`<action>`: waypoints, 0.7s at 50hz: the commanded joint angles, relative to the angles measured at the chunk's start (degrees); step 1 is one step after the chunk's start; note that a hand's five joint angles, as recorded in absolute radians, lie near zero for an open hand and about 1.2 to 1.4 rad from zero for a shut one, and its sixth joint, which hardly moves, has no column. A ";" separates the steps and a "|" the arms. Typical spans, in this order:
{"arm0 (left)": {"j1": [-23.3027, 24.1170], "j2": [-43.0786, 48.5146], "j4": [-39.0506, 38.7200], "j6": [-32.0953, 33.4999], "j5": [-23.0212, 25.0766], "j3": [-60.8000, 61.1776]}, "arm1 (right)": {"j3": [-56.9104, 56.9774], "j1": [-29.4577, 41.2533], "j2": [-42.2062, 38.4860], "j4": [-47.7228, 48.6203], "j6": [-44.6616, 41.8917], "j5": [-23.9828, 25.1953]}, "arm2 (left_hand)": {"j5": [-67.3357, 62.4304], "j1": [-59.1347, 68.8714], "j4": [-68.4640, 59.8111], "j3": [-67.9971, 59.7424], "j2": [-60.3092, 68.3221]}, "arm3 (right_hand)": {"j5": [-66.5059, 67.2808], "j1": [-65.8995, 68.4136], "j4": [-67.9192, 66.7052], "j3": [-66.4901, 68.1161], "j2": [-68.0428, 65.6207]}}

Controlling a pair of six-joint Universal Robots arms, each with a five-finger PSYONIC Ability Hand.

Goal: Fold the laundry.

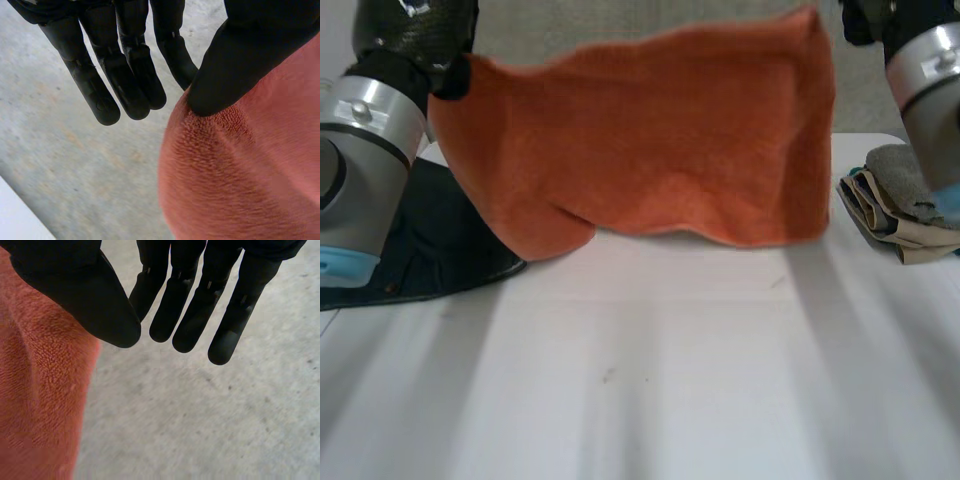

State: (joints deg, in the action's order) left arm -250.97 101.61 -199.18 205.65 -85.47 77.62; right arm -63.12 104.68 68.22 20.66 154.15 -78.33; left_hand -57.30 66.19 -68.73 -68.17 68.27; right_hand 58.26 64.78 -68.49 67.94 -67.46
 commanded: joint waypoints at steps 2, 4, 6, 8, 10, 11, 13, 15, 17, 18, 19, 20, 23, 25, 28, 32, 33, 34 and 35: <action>0.92 -0.36 1.69 -1.40 2.77 14.73 | -19.56 -1.85 5.61 -8.52 -5.25 6.52 | -12.70 13.81 -11.27 -11.83 11.73 | 11.74 15.22 -11.51 12.06 -12.54; 1.01 -0.10 1.60 -0.96 3.47 20.17 | -25.17 -2.11 5.52 -11.24 -7.53 7.39 | -12.70 13.81 -11.27 -11.83 11.73 | 11.74 15.22 -11.51 12.06 -12.54; 1.01 0.16 1.43 -0.52 3.82 23.61 | -28.53 -2.29 5.17 -12.65 -9.03 7.75 | -12.70 13.81 -11.27 -11.83 11.73 | 11.74 15.22 -11.51 12.06 -12.54; 1.01 1.21 0.82 0.36 4.35 27.30 | -32.22 -2.29 3.60 -13.62 -11.31 8.01 | -12.70 13.81 -11.27 -11.83 11.73 | 11.74 15.22 -11.51 12.06 -12.54; 1.18 2.09 0.11 1.06 4.79 28.81 | -32.68 -2.29 2.01 -13.54 -12.99 8.28 | -12.70 13.81 -11.27 -11.83 11.73 | 11.74 15.22 -11.51 12.06 -12.54; 1.19 2.36 -0.24 1.33 4.88 29.34 | -32.42 -2.29 1.22 -13.37 -13.86 8.19 | -12.70 13.81 -11.27 -11.83 11.73 | 11.74 15.22 -11.51 12.06 -12.54; 1.01 2.98 -0.95 1.59 4.97 30.04 | -30.23 -2.20 -0.54 -13.63 -15.36 7.84 | -12.70 13.81 -11.27 -11.83 11.73 | 11.74 15.22 -11.51 12.06 -12.54; 0.75 2.89 -1.21 1.51 4.79 30.05 | -28.03 -2.11 -1.25 -14.06 -15.37 7.66 | -12.70 13.81 -11.27 -11.83 11.73 | -7.34 -3.86 7.57 -7.02 6.54; 0.83 2.28 -1.12 1.42 4.53 30.05 | -24.25 -1.85 -1.86 -15.03 -15.45 7.84 | -12.70 13.81 -11.27 -11.83 11.73 | -36.64 -33.16 36.88 -36.32 35.85; 0.92 1.75 -1.04 1.33 4.44 30.05 | -22.93 -1.68 -2.04 -15.47 -15.63 8.01 | -12.70 13.81 -11.27 -11.83 11.73 | -42.72 -39.24 42.95 -42.40 41.92; 1.10 0.27 -0.86 1.33 4.18 30.13 | -21.62 -1.50 -2.30 -15.99 -15.81 8.01 | -12.70 13.81 -11.27 -11.83 11.73 | -46.61 -43.13 46.85 -46.29 45.82; 1.18 -0.53 -0.77 1.33 4.09 30.13 | -18.82 -0.80 -3.35 -17.04 -16.68 8.28 | -12.70 13.81 -11.27 -11.83 11.73 | -48.48 -45.00 48.72 -48.16 47.69; 2.06 -3.77 0.10 1.33 4.00 30.05 | -13.54 0.52 -5.98 -18.02 -20.62 9.76 | -12.70 13.81 -11.27 -11.83 11.73 | -52.01 -48.53 52.25 -51.69 51.22; 2.50 -5.54 0.63 1.33 4.09 29.87 | -10.98 1.05 -7.48 -18.20 -23.26 11.17 | -12.70 13.81 -11.27 -11.83 11.73 | -52.20 -48.72 52.44 -51.88 51.41; 3.29 -8.79 1.42 1.24 4.00 29.52 | -5.53 1.84 -11.35 -18.46 -29.76 14.69 | -12.70 13.81 -11.27 -11.83 11.73 | -52.37 -48.89 52.60 -52.05 51.57; 3.91 -12.48 2.30 1.24 4.26 28.99 | 1.94 2.28 -17.67 -21.26 -37.41 17.85 | -12.70 13.81 -11.27 -11.83 11.73 | -52.20 -48.72 52.44 -51.88 51.41; 4.00 -13.19 2.39 1.24 4.26 28.82 | 3.43 2.37 -18.90 -22.49 -38.65 18.38 | -12.70 13.81 -11.27 -11.83 11.73 | -52.20 -48.72 52.44 -51.88 51.41; 4.08 -13.89 2.65 1.24 4.35 28.64 | 4.84 2.37 -20.13 -23.63 -39.88 18.91 | -12.70 13.81 -11.27 -11.83 11.73 | -52.20 -48.72 52.44 -51.88 51.41; 4.17 -15.20 3.18 1.24 4.35 28.29 | 7.90 2.37 -22.84 -25.82 -42.15 19.44 | -12.70 13.81 -11.27 -11.83 11.73 | -52.20 -48.72 52.44 -51.88 51.41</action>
State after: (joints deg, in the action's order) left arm -247.53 91.84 -197.57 206.92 -81.39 106.97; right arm -66.11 106.65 54.96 1.13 122.36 -63.03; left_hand -57.30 66.19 -68.76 -68.56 68.48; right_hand 5.31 18.23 -17.30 16.89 -17.41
